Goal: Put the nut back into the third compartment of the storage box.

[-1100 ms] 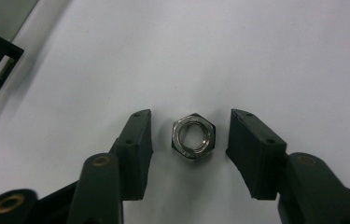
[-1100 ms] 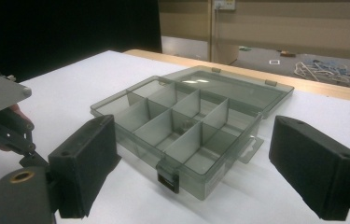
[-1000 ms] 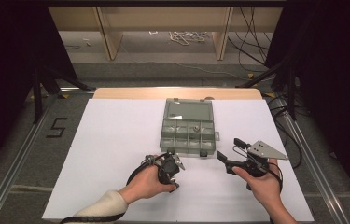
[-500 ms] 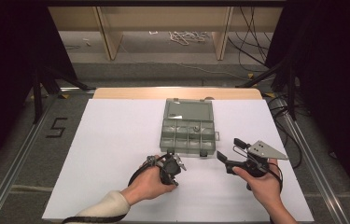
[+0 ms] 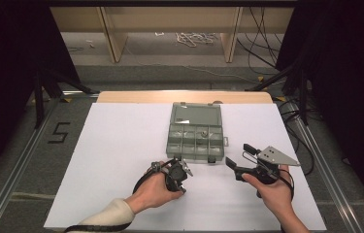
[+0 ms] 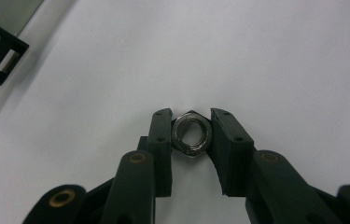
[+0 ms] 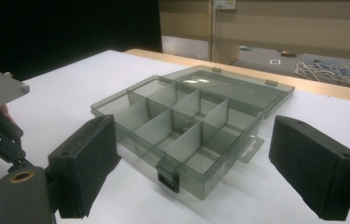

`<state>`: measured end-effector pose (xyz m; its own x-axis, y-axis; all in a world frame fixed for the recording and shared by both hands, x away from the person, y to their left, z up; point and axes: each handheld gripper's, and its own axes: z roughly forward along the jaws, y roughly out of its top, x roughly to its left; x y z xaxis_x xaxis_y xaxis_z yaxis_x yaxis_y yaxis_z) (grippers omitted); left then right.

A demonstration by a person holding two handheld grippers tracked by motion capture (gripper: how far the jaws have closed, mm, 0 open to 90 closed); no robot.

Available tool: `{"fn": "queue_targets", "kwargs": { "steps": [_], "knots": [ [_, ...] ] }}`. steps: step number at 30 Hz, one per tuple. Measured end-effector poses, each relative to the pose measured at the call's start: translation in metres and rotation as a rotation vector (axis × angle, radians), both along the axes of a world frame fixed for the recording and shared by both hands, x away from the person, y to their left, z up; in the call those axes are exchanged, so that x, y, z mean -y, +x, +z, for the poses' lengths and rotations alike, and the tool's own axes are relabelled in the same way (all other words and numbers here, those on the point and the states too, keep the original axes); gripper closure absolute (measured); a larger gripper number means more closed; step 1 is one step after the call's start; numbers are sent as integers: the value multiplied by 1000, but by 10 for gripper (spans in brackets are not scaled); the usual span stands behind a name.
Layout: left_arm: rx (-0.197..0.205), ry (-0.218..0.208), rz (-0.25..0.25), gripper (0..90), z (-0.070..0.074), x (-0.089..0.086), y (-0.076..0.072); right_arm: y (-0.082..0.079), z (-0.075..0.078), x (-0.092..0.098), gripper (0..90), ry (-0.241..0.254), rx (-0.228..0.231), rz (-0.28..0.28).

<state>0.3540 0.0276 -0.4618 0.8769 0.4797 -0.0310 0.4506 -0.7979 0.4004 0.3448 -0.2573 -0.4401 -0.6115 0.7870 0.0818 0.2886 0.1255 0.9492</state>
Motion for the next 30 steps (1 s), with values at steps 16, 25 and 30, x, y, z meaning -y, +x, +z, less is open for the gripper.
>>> {"fn": "queue_targets", "kwargs": {
  "steps": [16,25,30],
  "knots": [
    [84,-84,22,703,16,-2,1,0,0,-1,160,9,8,-6],
    [110,-132,48,703,26,-3,5,1,-1,-2,160,23,1,5],
    [141,-159,54,703,32,-1,9,1,-1,-1,160,13,2,6]
  ]
}}
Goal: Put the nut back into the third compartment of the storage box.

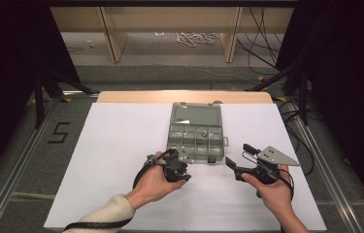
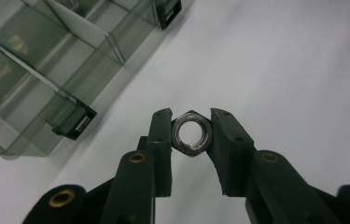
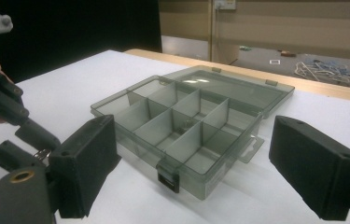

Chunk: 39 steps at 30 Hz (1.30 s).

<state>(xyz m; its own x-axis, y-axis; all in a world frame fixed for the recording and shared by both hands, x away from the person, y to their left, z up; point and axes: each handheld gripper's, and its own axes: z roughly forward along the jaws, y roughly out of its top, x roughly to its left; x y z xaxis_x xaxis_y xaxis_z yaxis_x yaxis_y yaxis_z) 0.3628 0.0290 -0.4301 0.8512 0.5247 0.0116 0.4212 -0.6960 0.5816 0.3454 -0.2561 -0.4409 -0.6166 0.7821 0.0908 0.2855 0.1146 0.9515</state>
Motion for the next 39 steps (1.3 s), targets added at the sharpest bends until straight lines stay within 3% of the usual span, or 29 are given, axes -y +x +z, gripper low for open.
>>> {"fn": "queue_targets", "kwargs": {
  "steps": [4,5,6,7,8,17,18,19,23,34,39],
  "knots": [
    [17,-23,11,702,6,1,4,-1,2,2,160,-25,-13,-8],
    [22,-29,12,703,7,2,5,1,-1,0,160,12,12,-2],
    [13,-26,8,702,9,1,7,0,0,0,160,-1,4,-8],
    [32,-36,21,702,10,2,7,-1,2,2,160,-24,-13,-9],
    [33,-42,28,703,11,3,8,0,0,0,160,-5,8,-12],
    [70,-81,45,703,26,8,20,0,0,0,160,2,6,-2],
    [76,-81,51,703,28,9,21,-1,2,2,160,-25,-12,-9],
    [79,-89,54,703,29,10,23,1,-1,0,160,12,11,-2],
    [96,-98,53,703,33,14,30,-1,1,1,160,-16,-6,-9],
    [118,-109,83,703,37,22,42,-1,1,1,160,-15,-5,-9],
    [124,-107,85,702,38,24,46,1,-1,0,160,13,11,-2]
  ]
}}
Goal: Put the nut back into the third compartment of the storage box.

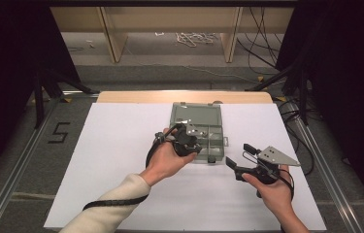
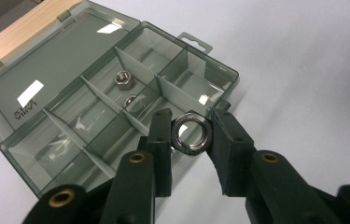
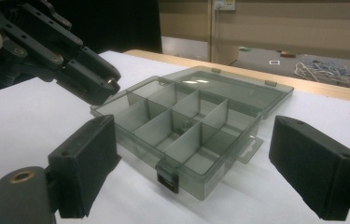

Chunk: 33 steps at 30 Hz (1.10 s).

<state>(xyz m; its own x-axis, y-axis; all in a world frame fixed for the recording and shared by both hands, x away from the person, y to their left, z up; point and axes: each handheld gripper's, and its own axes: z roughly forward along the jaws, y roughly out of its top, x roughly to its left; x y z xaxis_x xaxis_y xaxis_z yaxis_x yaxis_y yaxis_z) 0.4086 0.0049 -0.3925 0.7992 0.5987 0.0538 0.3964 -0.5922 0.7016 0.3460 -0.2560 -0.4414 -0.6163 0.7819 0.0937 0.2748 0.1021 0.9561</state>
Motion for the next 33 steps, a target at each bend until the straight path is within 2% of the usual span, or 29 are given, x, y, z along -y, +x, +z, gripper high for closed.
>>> {"fn": "queue_targets", "kwargs": {
  "steps": [3,6,10,17,19,20,23,24,33],
  "knots": [
    [1,-2,1,703,1,2,2,-1,1,1,160,-19,-11,-9],
    [6,-1,1,702,3,4,6,-1,1,1,160,-5,-15,-2],
    [4,-5,15,703,3,7,10,0,0,2,160,-20,-12,-8],
    [9,-12,23,703,3,12,18,0,0,1,160,-6,-8,-2],
    [14,-13,24,703,3,12,19,0,1,2,160,-16,-12,-7],
    [9,1,28,702,3,13,21,0,0,1,160,-13,-8,-9],
    [7,6,38,703,2,13,25,-1,1,1,160,-3,-16,-1],
    [5,1,45,703,1,13,26,0,0,1,160,1,-6,-2],
    [7,-11,55,702,2,17,33,0,1,1,160,-3,-11,1]
  ]
}}
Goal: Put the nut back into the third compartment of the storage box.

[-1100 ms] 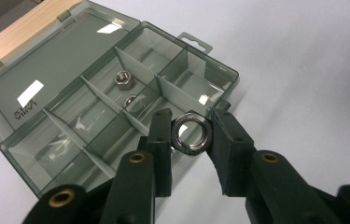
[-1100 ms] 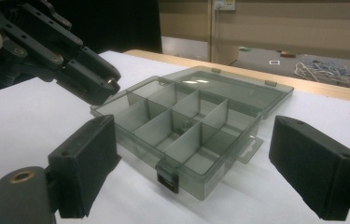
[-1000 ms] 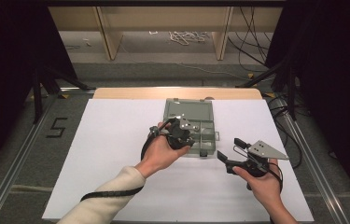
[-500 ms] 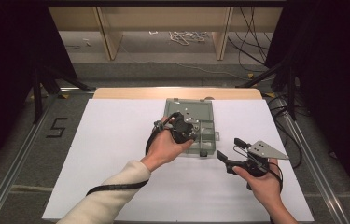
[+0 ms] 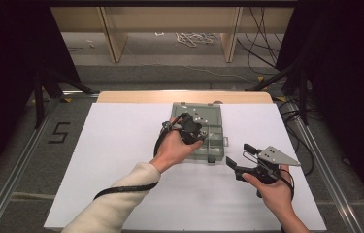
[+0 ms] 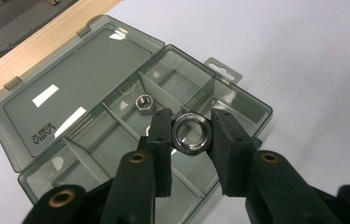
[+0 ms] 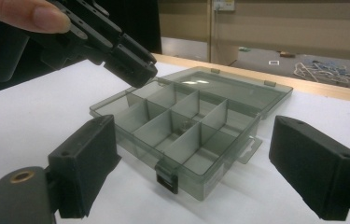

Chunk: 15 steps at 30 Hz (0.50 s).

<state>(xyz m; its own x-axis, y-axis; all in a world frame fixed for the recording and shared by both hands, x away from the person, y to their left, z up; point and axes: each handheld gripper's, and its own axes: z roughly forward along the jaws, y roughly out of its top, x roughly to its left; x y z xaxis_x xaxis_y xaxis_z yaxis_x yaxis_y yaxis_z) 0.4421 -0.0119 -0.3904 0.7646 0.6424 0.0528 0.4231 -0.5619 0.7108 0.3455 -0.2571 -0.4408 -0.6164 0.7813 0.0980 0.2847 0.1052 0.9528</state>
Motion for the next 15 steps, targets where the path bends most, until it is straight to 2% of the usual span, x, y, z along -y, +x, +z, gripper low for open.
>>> {"fn": "queue_targets", "kwargs": {
  "steps": [10,11,15],
  "knots": [
    [3,10,10,702,-5,6,10,0,0,0,160,-1,1,0],
    [2,20,13,702,-6,8,13,0,0,0,160,-2,0,-3],
    [-3,11,23,702,-7,10,17,1,0,0,160,6,8,-5]
  ]
}}
